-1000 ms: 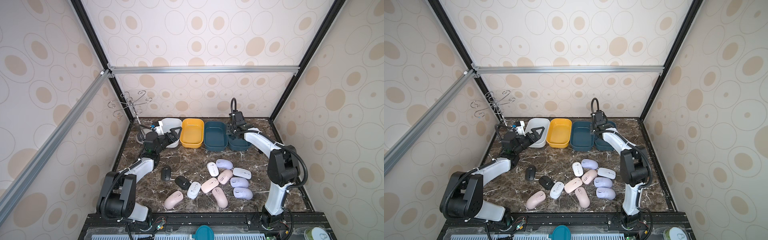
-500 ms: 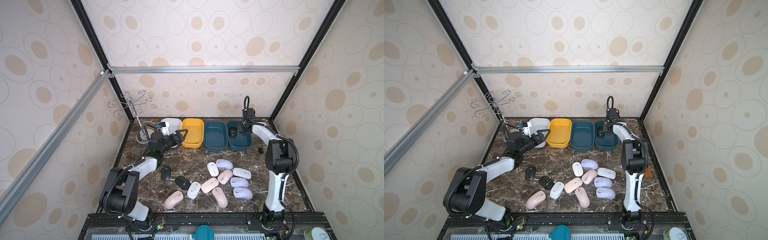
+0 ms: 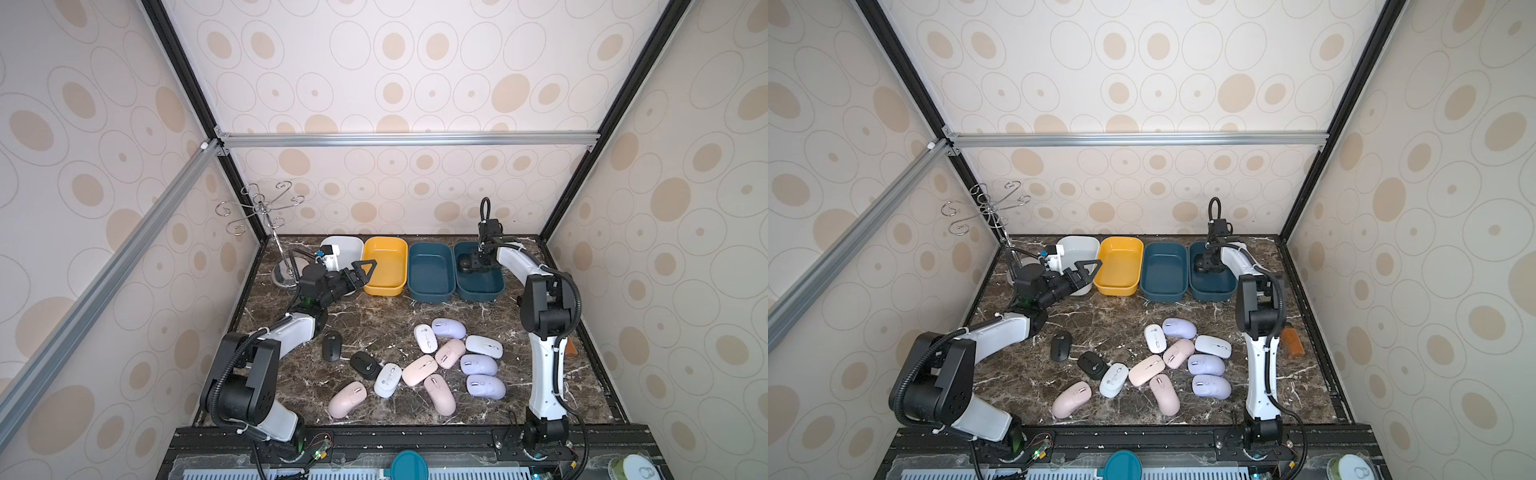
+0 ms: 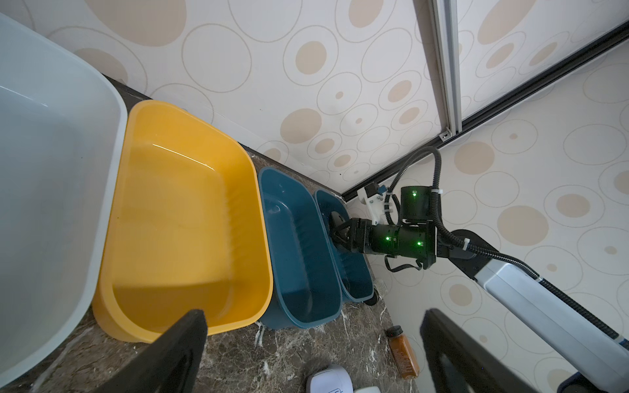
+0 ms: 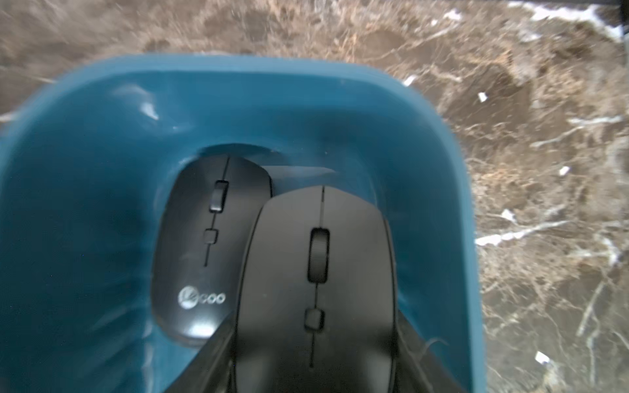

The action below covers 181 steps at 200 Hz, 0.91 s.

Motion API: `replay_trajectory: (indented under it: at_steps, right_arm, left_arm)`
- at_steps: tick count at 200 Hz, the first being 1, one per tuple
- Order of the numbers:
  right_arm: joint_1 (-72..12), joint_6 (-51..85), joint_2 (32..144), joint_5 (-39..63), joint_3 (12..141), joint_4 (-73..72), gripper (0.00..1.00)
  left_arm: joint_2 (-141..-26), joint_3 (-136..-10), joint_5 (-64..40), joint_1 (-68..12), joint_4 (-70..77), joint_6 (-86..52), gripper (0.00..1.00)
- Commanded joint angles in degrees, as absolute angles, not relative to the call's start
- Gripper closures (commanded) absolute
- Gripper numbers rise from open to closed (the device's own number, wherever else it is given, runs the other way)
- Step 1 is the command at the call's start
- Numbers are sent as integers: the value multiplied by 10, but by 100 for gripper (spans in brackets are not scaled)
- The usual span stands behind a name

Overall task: Place the mice by color into the storage box
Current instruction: Place the mouse in the storage box.

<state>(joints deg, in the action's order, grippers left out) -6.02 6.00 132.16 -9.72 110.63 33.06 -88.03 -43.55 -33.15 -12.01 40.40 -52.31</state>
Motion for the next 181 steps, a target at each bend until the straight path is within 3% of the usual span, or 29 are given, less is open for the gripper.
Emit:
replay_trajectory:
  at_steps: [1,44,114,181]
  right_arm:
    - [-53,54,1341,-95,1138,362,46]
    - [-47,57,1363,-79,1163,384,44]
    - [-46,50,1368,-79,1176,385,32]
    - [-42,59,1368,-70,1209,417,32]
  left_arm:
    - [-886,-461,-343,-122,429,-533,1]
    - [-886,-462,-344,-122,429,-529,1]
    - [-892,-463,-345,-122,428,-528,1]
    - [-892,-463,-345,-122,427,-524,1]
